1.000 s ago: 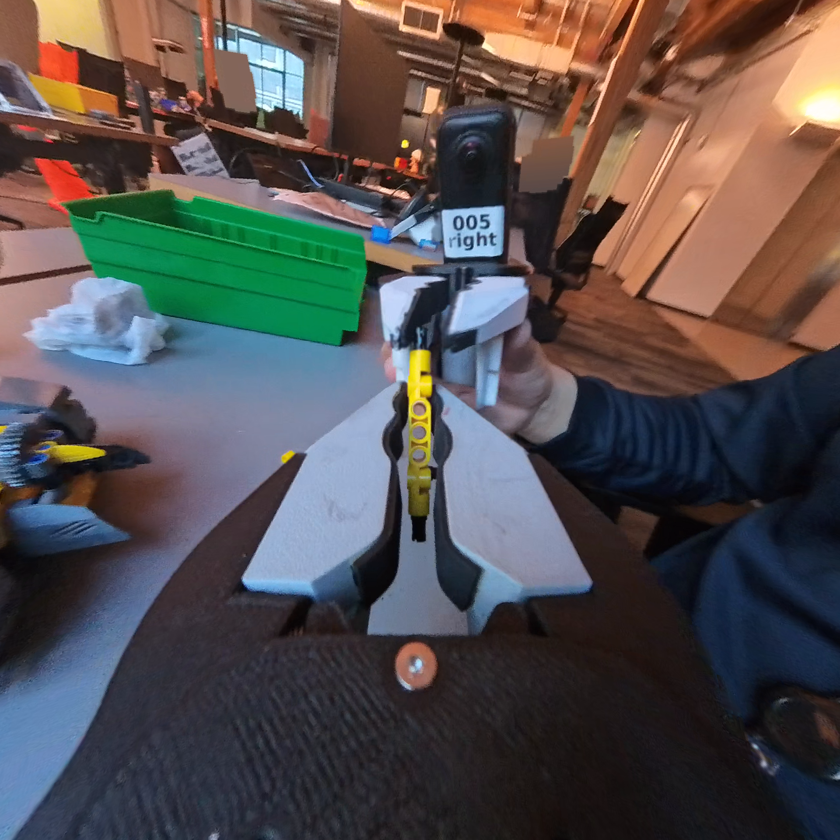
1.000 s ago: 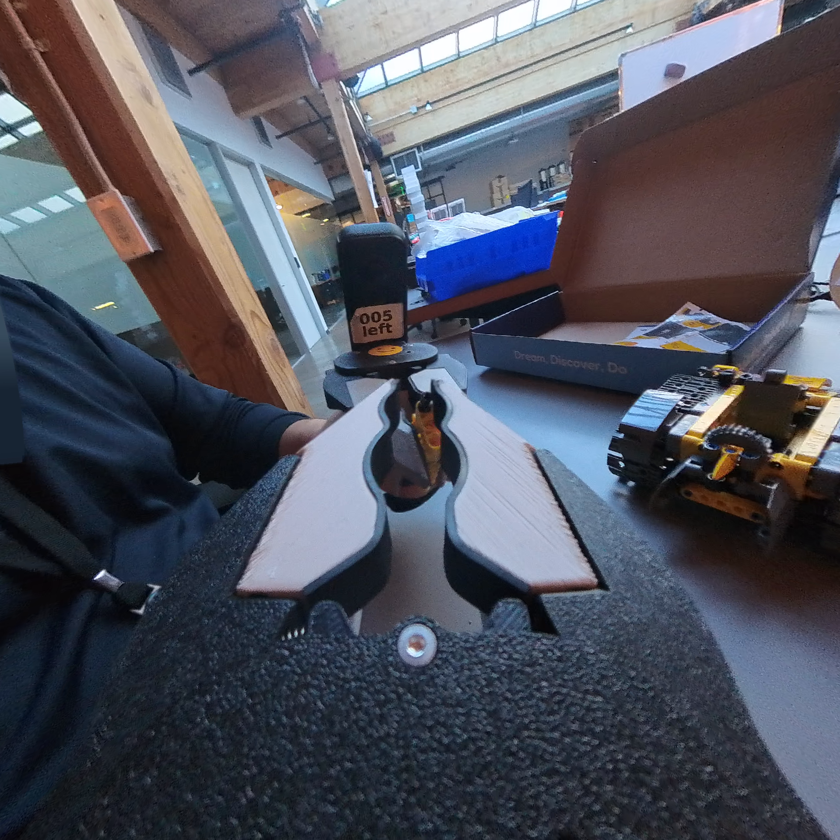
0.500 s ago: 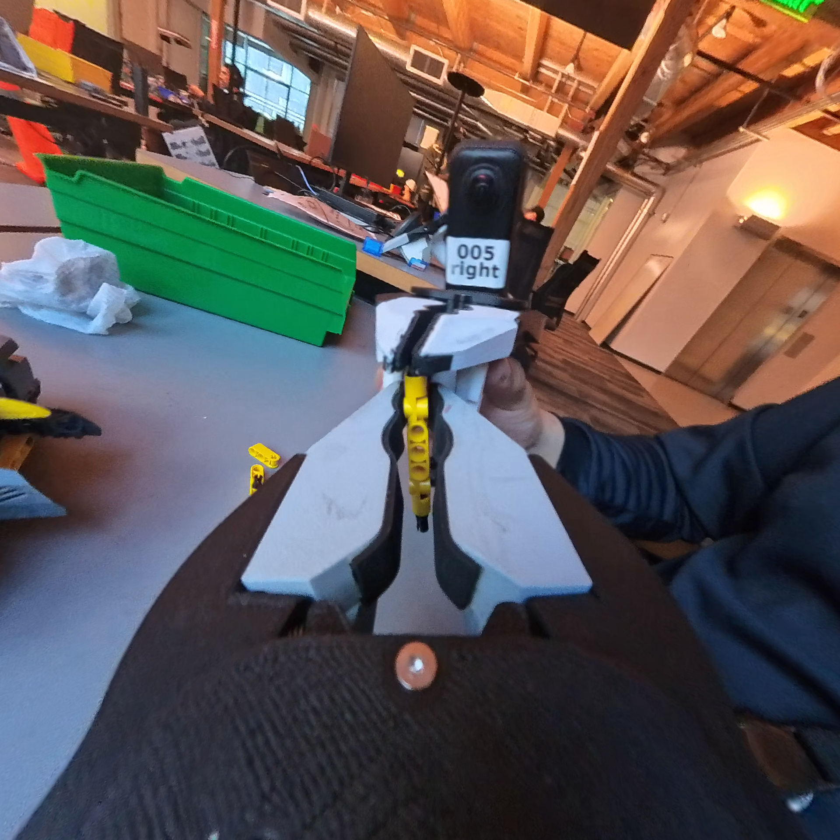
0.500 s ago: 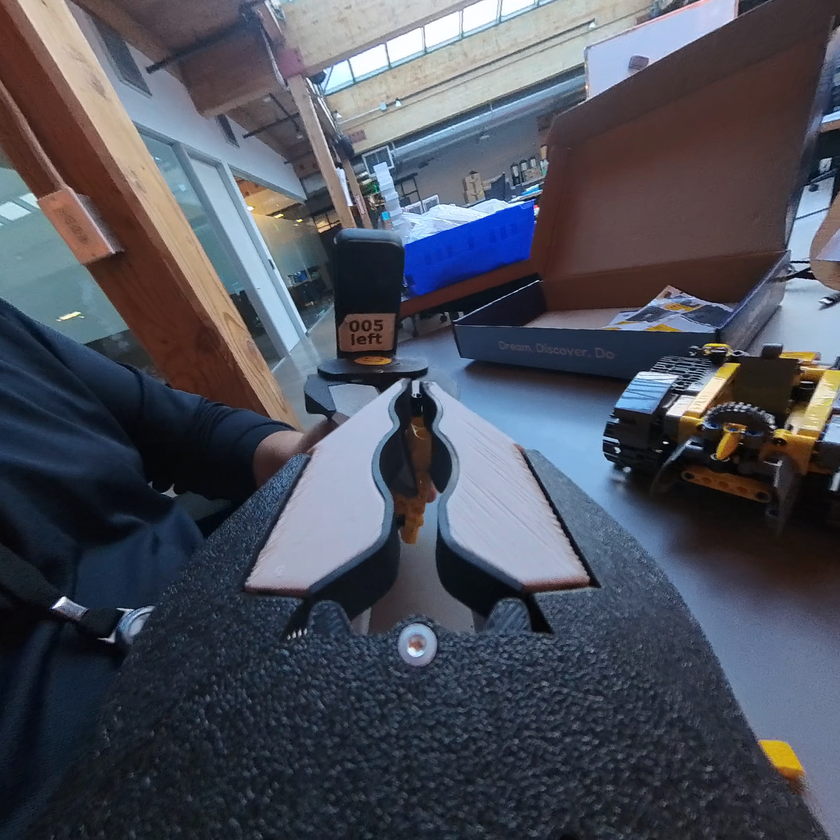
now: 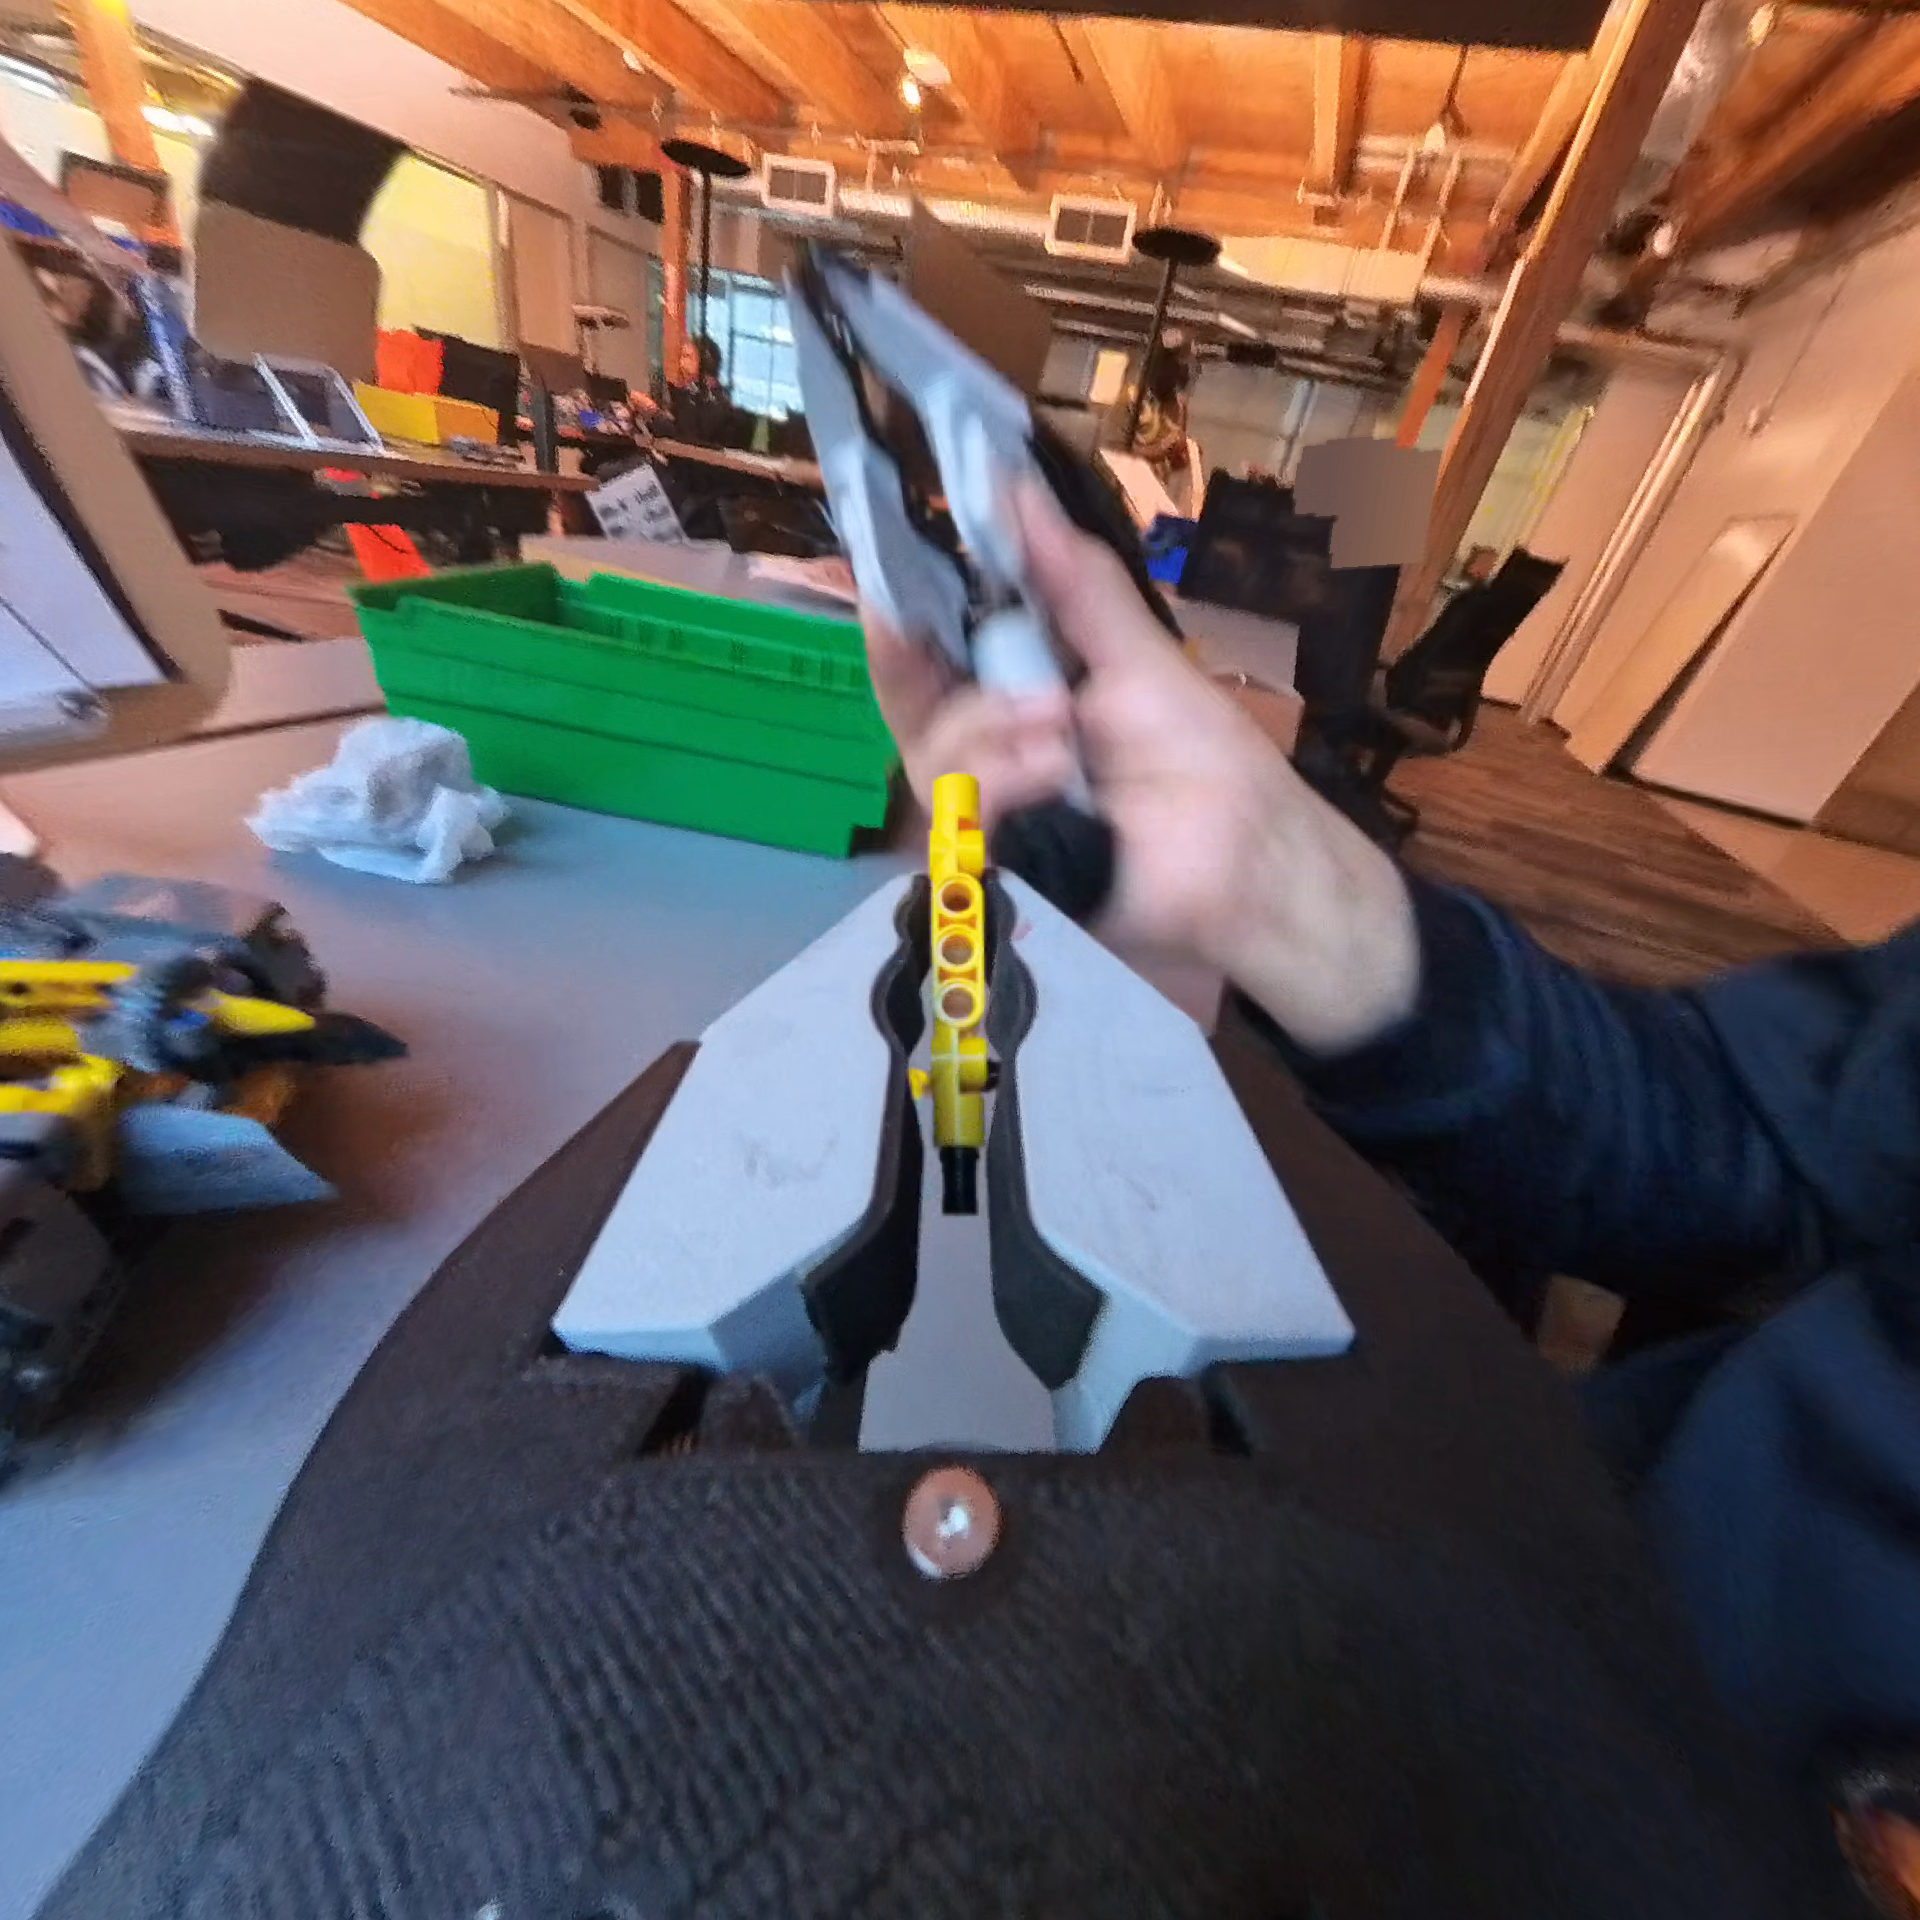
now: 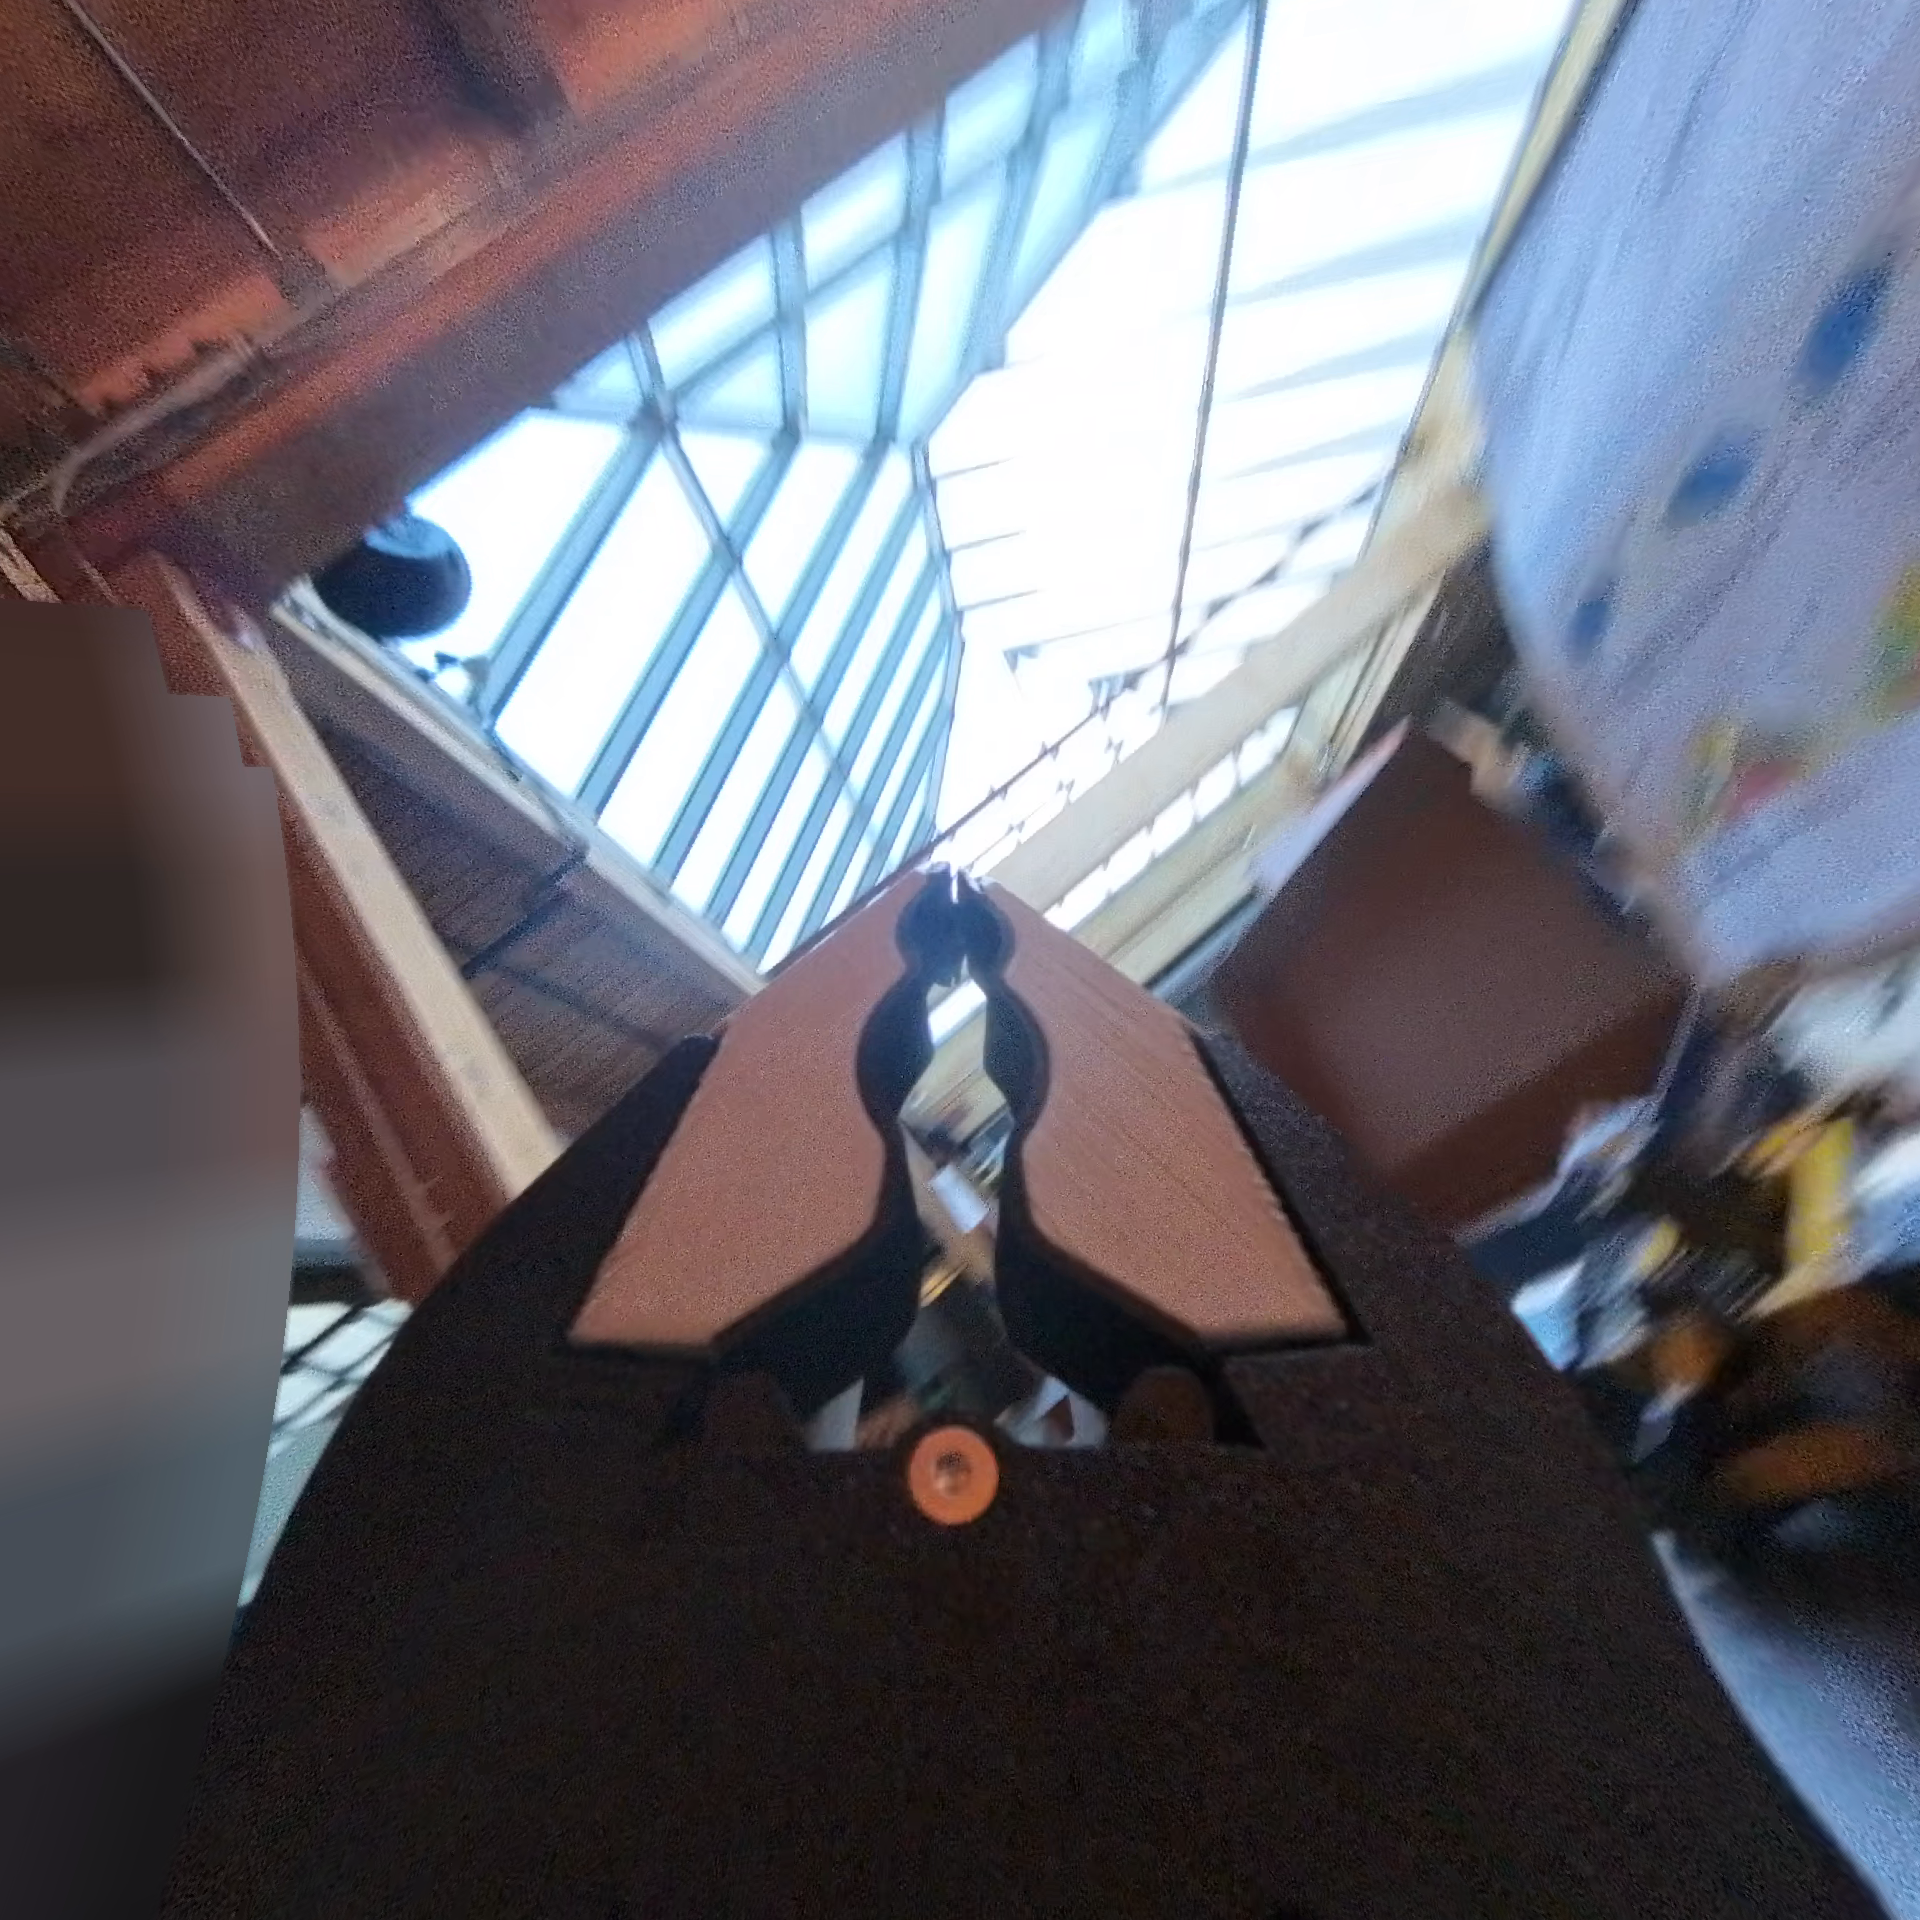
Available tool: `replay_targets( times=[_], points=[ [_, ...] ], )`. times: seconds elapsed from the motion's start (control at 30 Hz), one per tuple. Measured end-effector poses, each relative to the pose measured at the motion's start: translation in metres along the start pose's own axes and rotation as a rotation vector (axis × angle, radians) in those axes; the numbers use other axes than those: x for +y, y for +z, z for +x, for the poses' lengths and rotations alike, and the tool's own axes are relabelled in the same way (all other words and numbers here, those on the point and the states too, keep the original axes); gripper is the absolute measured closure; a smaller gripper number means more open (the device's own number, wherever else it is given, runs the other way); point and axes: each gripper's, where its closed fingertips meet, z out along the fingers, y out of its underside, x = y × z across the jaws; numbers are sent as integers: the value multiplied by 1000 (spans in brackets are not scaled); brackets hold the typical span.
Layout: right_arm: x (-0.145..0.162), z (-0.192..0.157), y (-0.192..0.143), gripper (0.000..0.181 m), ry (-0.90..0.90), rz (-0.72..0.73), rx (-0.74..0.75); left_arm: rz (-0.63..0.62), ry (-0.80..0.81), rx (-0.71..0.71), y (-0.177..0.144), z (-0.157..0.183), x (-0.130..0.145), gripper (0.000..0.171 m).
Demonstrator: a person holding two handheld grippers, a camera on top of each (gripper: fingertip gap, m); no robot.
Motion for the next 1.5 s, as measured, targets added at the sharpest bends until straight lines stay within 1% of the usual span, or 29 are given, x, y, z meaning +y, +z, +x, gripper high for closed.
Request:
replay_targets(
  times=[0.03,0.07,0.1,0.2,0.23,0.3,0.37,0.43,0.5,0.57,0.67,0.7,0.73,0.77,0.8,0.87,0.9,0.97,1.0,1.03,1.17,1.2,1.27,1.33,1.4,1.43,1.47,1.5],
  points=[
    [-13,0,0,181,-81,-66,5,-18,-20,23,3,5,8,166],
    [-2,4,2,181,-110,-213,24,-36,-57,42,7,5,12,166],
    [14,7,1,181,-119,-330,51,-46,-73,47,11,3,10,166],
    [63,16,-12,180,-236,-591,113,-56,-38,42,14,-6,1,166],
    [73,26,-19,180,-291,-659,158,-70,-33,27,12,-11,1,166],
    [83,49,-34,180,-366,-772,252,-107,-32,5,8,-22,6,166],
    [93,60,-48,179,-338,-891,285,-184,-60,4,8,-32,20,166],
    [98,80,-68,179,-389,-1009,376,-247,-58,-1,8,-40,32,166],
    [101,100,-93,179,-485,-1140,475,-288,-28,-21,7,-48,40,166],
    [106,113,-115,179,-545,-1259,539,-344,19,-48,5,-57,50,166],
    [111,129,-136,179,-621,-1381,610,-435,63,-82,0,-68,62,166],
    [111,135,-141,178,-663,-1409,644,-456,72,-87,-1,-71,64,166],
    [110,140,-145,174,-702,-1431,679,-481,84,-95,-2,-73,67,166],
    [111,143,-147,165,-719,-1448,700,-497,104,-101,-4,-75,69,166],
    [113,143,-148,163,-719,-1456,704,-505,131,-104,-5,-76,70,166],
    [117,142,-148,166,-701,-1461,695,-523,175,-106,-6,-77,74,166],
    [117,143,-149,164,-694,-1465,705,-539,195,-101,-6,-76,76,166],
    [114,146,-151,138,-687,-1465,733,-552,236,-83,-5,-73,80,166],
    [113,144,-151,145,-685,-1463,717,-548,255,-81,-5,-73,80,166],
    [111,142,-147,149,-689,-1439,705,-544,270,-89,-4,-74,80,166],
    [104,126,-131,141,-631,-1342,642,-487,276,-101,-3,-74,69,167],
    [102,125,-130,142,-644,-1336,640,-477,279,-96,-3,-73,67,166],
    [98,123,-128,156,-681,-1326,630,-452,288,-112,-2,-74,62,166],
    [97,121,-123,157,-699,-1299,614,-437,296,-117,-2,-73,58,166],
    [98,122,-123,158,-711,-1304,627,-456,301,-129,-4,-74,60,165],
    [97,125,-122,157,-725,-1296,653,-459,294,-144,-4,-75,62,164],
    [97,128,-123,151,-732,-1293,682,-477,283,-143,-5,-76,65,164],
    [99,131,-125,134,-746,-1311,704,-482,278,-141,-5,-75,66,166]
  ],
)
